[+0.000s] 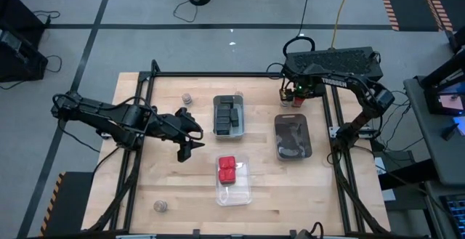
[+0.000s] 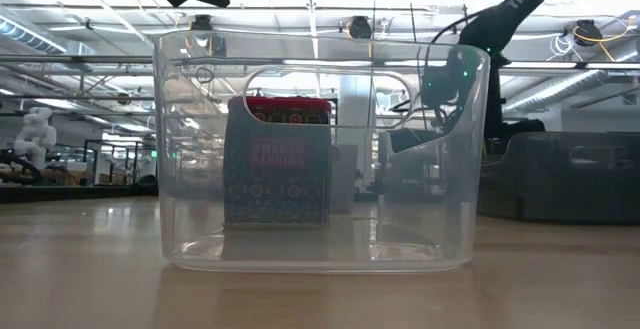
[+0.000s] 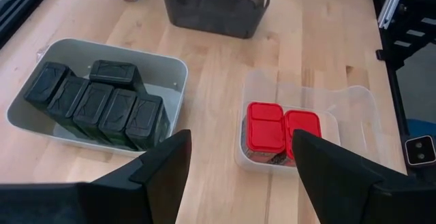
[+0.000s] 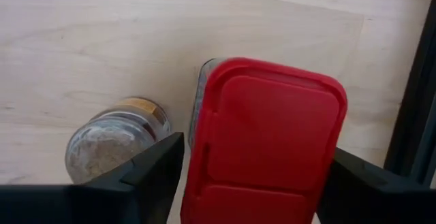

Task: Sort spices by type
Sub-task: Put the red spice can into the transparent bin

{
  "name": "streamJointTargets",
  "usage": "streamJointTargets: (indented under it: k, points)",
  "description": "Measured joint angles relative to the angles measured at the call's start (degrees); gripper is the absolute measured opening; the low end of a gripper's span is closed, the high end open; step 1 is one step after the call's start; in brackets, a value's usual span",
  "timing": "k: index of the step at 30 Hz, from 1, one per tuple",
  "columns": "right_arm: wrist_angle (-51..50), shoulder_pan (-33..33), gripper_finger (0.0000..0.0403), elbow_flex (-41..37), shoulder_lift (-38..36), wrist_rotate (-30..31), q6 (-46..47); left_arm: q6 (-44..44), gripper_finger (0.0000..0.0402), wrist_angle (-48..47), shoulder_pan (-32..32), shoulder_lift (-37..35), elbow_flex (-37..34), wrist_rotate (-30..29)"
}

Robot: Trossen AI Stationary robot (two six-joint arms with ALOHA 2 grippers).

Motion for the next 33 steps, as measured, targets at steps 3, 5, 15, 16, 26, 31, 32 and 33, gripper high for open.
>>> streamJointTargets:
  k: [3,5,15,16,26,31,32,33]
  points:
    - [-0.12,-0.02,0.0229,0.00,0.00,-0.01,-0.38,-0.02,0.0260,0.00,0.00,0.00,0.00,0.00]
    - [-0.08,-0.02,0.0198,0.00,0.00,-0.01,-0.88,-0.10,0.0260,0.00,0.00,0.00,0.00,-0.01]
    - [-9.34,-0.35,0.0189,7.17,0.02,2.09,-4.76,-1.25,0.0260,0.00,0.00,0.00,0.02,0.00]
    - [-11.01,-0.35,0.0189,8.83,0.02,2.79,-5.07,-1.42,0.0260,0.00,0.00,0.00,0.02,0.00]
    - [-21.01,5.68,0.0189,23.92,0.02,1.46,-11.65,-1.57,0.0260,0.24,0.00,1.36,0.07,0.00]
    - [-22.56,12.60,0.0189,27.73,-1.87,-1.26,-14.55,-1.50,0.0260,3.38,0.00,4.53,0.07,0.00]
    - [-22.02,13.96,0.0189,27.88,-2.69,-2.05,-14.87,-1.13,0.0260,4.81,0.00,5.31,0.07,0.02]
    - [-21.59,15.55,0.0189,28.00,-3.39,-2.64,-15.04,-0.38,0.0260,6.41,0.00,6.12,0.07,0.02]
